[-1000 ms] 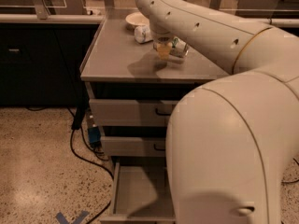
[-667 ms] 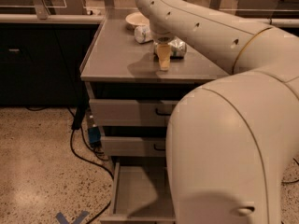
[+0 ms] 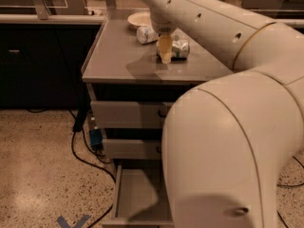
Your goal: Pick 7up can from bottom drawer and place on counter
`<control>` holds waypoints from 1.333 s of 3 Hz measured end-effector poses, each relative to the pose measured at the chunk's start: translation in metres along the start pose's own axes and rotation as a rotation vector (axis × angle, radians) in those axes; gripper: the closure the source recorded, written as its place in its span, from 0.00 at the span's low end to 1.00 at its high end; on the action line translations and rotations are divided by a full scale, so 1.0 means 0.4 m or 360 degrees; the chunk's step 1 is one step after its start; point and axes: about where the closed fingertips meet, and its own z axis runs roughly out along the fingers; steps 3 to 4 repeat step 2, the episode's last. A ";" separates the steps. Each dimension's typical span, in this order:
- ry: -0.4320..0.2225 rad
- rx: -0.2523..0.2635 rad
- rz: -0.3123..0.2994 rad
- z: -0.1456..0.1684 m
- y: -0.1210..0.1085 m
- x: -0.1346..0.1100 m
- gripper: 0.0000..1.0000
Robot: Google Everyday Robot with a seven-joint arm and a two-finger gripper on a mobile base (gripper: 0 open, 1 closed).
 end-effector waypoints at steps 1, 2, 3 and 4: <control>0.0034 0.0109 -0.0042 -0.246 -0.144 -0.044 0.00; 0.0111 0.0275 -0.0036 -0.534 -0.249 -0.062 0.00; 0.0111 0.0275 -0.0036 -0.534 -0.249 -0.062 0.00; 0.0111 0.0275 -0.0036 -0.534 -0.249 -0.062 0.00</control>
Offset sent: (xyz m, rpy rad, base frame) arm -0.1027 0.0680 0.4715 -0.1043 -0.4033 -0.0721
